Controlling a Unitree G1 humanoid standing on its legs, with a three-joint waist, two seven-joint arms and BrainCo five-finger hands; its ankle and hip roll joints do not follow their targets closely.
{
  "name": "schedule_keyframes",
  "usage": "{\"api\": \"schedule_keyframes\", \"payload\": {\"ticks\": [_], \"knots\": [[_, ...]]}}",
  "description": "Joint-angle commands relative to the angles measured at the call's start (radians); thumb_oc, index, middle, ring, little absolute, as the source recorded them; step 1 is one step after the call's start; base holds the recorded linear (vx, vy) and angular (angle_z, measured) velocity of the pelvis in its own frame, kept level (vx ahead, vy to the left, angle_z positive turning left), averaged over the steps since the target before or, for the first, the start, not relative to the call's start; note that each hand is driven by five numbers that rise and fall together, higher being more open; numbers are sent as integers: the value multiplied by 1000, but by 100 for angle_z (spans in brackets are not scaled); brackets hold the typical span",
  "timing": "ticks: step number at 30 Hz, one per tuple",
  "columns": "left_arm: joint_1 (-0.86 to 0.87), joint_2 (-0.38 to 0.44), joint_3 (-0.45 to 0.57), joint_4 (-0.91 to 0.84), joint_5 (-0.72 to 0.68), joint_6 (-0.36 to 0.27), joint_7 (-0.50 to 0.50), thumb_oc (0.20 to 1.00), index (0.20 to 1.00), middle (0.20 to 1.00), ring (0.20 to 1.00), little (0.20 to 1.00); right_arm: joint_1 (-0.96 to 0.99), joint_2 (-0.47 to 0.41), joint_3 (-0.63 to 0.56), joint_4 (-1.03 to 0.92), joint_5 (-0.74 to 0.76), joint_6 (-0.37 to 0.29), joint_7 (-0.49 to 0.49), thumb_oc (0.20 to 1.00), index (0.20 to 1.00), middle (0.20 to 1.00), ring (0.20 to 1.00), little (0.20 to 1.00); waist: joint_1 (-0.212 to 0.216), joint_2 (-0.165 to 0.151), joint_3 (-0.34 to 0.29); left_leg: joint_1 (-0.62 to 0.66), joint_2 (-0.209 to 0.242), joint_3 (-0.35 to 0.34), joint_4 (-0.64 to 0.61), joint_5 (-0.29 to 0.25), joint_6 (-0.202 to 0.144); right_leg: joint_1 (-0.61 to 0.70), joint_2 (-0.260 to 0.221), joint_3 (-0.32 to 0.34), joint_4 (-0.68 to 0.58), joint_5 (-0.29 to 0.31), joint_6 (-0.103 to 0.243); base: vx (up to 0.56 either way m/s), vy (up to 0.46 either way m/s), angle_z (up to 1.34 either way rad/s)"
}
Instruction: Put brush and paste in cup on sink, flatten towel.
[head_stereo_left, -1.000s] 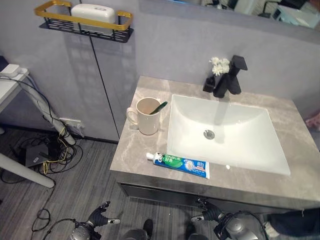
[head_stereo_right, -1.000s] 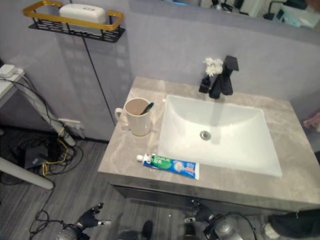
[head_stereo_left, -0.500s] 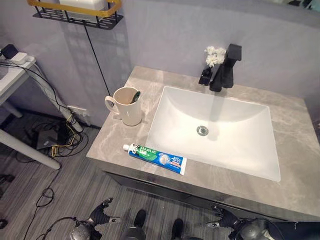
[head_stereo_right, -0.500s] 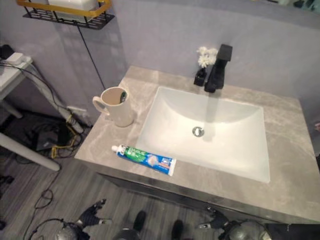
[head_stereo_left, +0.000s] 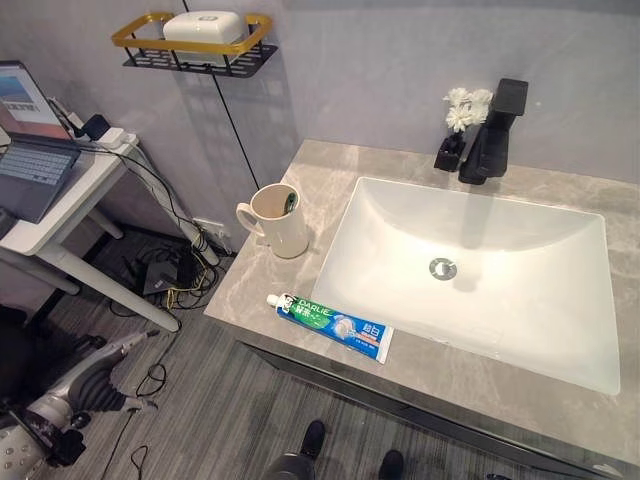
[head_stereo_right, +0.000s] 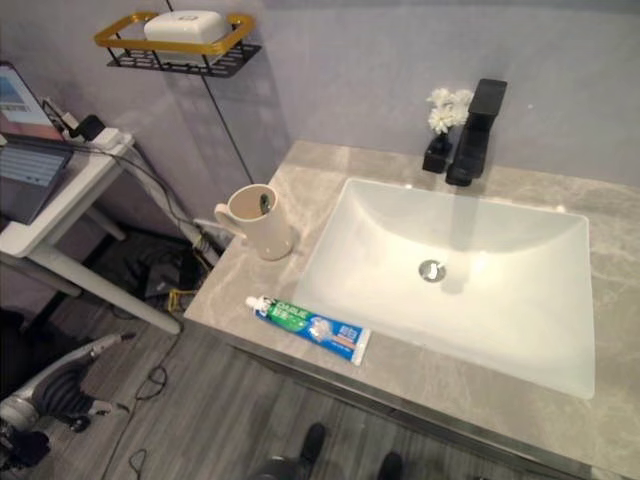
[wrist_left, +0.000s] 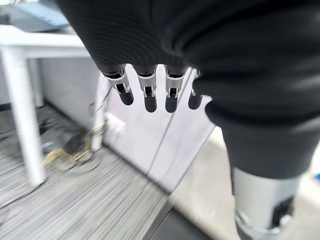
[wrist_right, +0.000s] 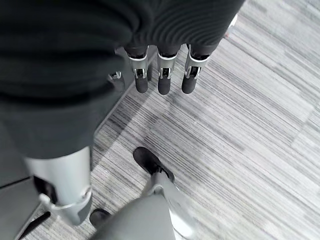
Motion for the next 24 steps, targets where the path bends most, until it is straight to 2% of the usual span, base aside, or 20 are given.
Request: {"api": "schedule_keyframes", "payload": {"ticks": [1, 4, 12, 18, 24], "knots": [[-41, 29, 47, -10, -116, -20, 18, 1000, 1000, 1000, 1000, 1000, 5, 21, 41, -23, 25, 18, 23, 1000, 1000, 1000, 1000, 1000, -14, -56, -16, -47, 14, 5, 4, 11, 4, -9, -93, 44, 48, -25, 83, 2, 14, 3], [-93, 44, 75, -15, -155, -21, 22, 1000, 1000, 1000, 1000, 1000, 9, 29, 40, -47, 65, 18, 49, 1000, 1000, 1000, 1000, 1000, -30, -51, -13, -47, 14, 17, 3, 8, 5, -17, -94, 61, 44, -16, 84, -7, 14, -5], [-237, 60, 36, -39, -202, -34, 17, 1000, 1000, 1000, 1000, 1000, -11, 32, 37, -83, 127, 18, 68, 1000, 1000, 1000, 1000, 1000, -59, -49, -2, -51, 21, 62, 0, 0, 4, -59, -92, 128, 33, 7, 90, 7, 14, -22], [-288, 81, 18, -130, -245, -34, -32, 1000, 1000, 1000, 1000, 1000, -9, 36, 39, -61, 122, 24, 75, 1000, 1000, 1000, 1000, 1000, -80, -64, -5, -52, 28, 88, 0, -10, 4, -74, -90, 167, 12, 22, 91, 24, -7, -23], [-307, 109, -8, -208, -282, -23, -86, 1000, 1000, 1000, 1000, 1000, -14, 41, 40, -40, 118, 29, 74, 1000, 1000, 1000, 1000, 1000, -88, -65, -5, -53, 29, 108, 0, -15, 3, -85, -90, 189, 2, 30, 94, 8, 2, -12]]}}
